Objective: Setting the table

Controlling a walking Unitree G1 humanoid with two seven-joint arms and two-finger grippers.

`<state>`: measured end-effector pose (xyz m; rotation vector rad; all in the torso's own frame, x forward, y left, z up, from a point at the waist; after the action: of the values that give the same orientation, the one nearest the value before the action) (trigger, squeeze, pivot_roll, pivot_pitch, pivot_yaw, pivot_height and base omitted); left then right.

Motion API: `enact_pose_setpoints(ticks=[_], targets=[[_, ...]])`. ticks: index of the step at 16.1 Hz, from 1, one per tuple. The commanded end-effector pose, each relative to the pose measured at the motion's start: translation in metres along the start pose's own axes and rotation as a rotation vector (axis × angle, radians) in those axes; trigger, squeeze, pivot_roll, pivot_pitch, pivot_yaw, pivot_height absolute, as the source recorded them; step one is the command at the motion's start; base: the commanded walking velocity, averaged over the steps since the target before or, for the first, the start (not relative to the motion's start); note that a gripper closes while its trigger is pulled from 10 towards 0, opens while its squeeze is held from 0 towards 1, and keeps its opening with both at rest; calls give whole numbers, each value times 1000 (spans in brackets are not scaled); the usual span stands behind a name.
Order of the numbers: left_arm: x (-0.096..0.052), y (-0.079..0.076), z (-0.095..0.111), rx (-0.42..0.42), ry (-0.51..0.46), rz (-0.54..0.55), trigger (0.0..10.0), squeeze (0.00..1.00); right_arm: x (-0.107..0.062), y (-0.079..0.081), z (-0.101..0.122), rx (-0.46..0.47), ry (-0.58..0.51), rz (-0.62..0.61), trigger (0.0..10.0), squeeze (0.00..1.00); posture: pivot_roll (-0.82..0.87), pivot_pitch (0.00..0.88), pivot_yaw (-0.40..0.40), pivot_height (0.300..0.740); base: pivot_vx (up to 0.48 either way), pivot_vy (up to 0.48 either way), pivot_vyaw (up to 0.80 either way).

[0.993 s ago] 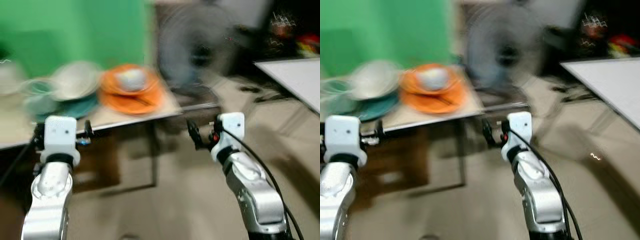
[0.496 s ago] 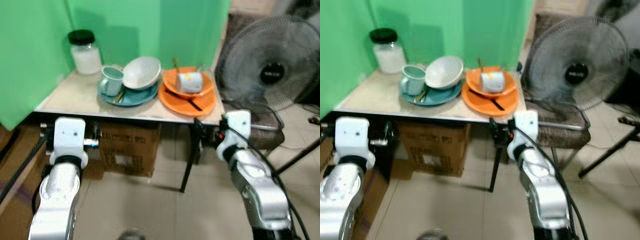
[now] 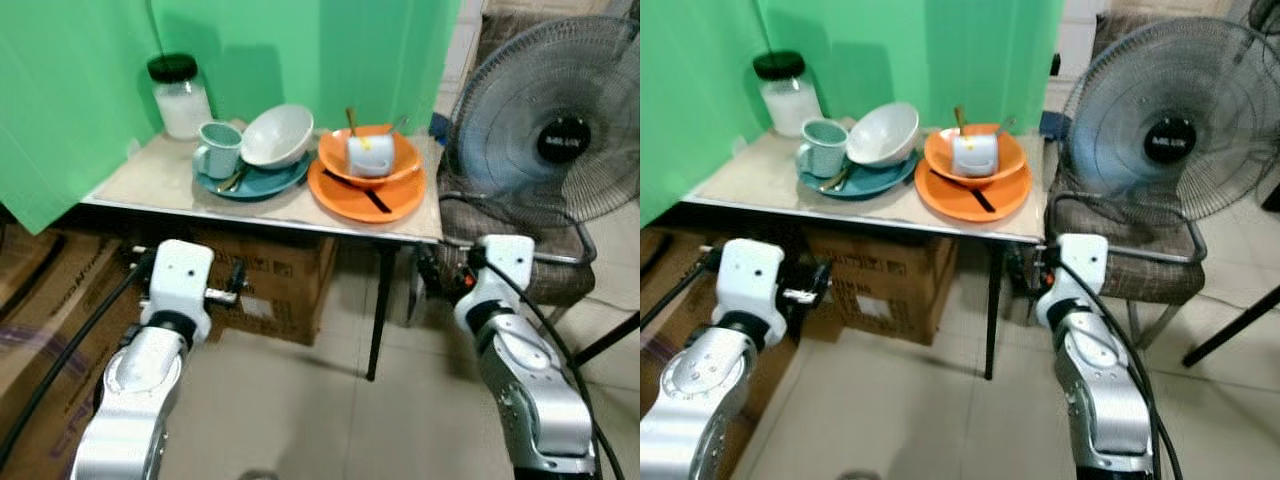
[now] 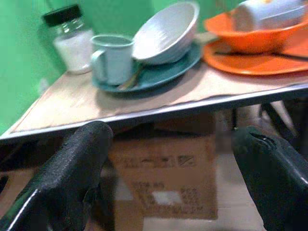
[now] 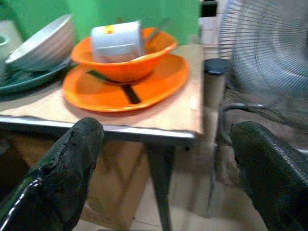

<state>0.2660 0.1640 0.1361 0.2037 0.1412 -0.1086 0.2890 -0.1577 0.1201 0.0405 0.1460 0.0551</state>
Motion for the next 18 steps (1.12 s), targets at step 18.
enact_pose_setpoints(ticks=[18], targets=[[-5, -8, -1, -86, -80, 37, 10000, 4, -1, -3, 15, -103, -41, 61, 10000, 0, 58, 0, -15, 740, 102, 0, 0]])
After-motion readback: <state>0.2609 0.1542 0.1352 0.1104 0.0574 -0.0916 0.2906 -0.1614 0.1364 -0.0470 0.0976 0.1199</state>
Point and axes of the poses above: a point about 5 cm out from each wrist's last joint towards the gripper, its own x axis pointing out of the wrist towards the gripper, its own z axis along the axis of the wrist's last joint, y = z × x, the point moved 3 cm from there along x, pointing out of the wrist towards the gripper, and after that the axes turned 2 degrees about -x, right-handed, at the moved point
